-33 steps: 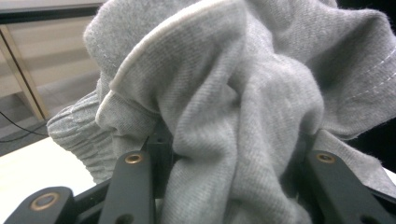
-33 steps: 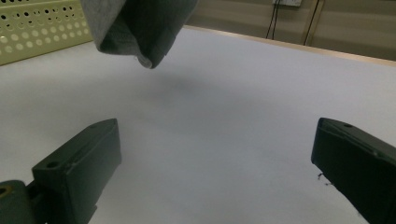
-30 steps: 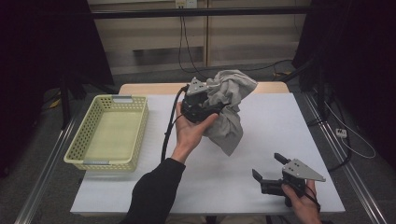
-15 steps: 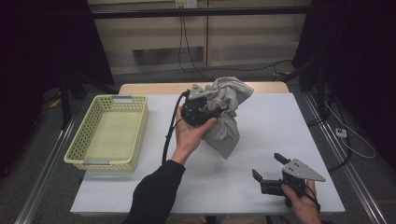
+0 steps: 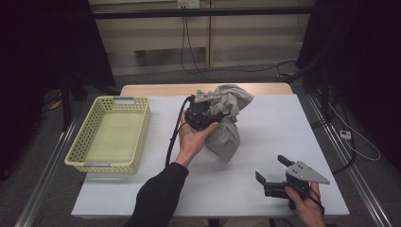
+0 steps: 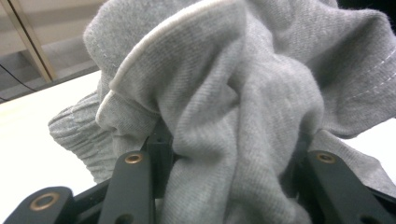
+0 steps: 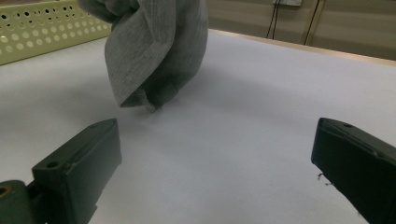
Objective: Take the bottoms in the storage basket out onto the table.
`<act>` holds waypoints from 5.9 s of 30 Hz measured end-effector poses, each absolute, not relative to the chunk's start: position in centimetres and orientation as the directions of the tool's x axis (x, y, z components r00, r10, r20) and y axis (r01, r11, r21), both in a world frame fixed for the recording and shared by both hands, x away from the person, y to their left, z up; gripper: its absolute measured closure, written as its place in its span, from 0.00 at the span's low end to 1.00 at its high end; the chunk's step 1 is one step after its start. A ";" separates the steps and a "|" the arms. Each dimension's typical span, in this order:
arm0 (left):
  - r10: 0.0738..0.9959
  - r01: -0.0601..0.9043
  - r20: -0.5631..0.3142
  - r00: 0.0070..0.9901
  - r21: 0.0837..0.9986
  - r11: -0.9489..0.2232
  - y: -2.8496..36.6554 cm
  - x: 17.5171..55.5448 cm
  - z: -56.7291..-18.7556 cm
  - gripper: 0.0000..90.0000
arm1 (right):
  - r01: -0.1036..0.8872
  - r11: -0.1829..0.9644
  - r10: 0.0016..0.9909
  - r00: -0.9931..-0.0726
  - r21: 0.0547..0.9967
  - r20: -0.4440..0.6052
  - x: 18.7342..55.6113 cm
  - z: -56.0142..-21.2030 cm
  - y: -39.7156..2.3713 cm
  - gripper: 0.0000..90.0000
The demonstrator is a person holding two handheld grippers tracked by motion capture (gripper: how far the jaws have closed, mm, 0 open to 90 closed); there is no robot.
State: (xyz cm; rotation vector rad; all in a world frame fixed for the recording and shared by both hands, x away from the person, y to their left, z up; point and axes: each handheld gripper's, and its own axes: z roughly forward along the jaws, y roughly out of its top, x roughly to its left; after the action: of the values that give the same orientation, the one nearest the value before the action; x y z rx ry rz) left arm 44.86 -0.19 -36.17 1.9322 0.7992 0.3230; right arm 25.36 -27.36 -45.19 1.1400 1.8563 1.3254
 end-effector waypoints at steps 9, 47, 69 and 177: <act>0.664 0.434 -0.128 0.736 0.842 -0.319 0.0 45.5 -38.0 0.60 | 0.307 0.139 0.886 -0.464 0.941 0.021 25.4 -45.2 -27.4 0.02; 0.686 0.462 -0.062 0.725 0.783 -0.417 -1.6 46.1 -42.8 0.57 | 0.306 0.141 0.885 -0.465 0.942 0.019 25.2 -45.2 -27.4 0.02; 0.675 0.477 -0.019 0.738 0.723 -0.500 -2.4 47.8 -45.0 0.51 | 0.306 0.139 0.887 -0.462 0.942 0.019 25.2 -45.2 -27.5 0.02; 0.664 0.323 -0.028 0.747 0.889 -0.325 5.5 41.2 -39.4 0.06 | 0.313 0.138 0.896 -0.443 0.940 0.016 25.0 -45.3 -27.7 0.02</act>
State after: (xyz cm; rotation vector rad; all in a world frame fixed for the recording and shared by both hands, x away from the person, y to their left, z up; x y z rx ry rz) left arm 41.16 5.49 -39.43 1.9307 0.7532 0.4221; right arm 24.96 -27.75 -45.28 1.1591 1.8431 1.3043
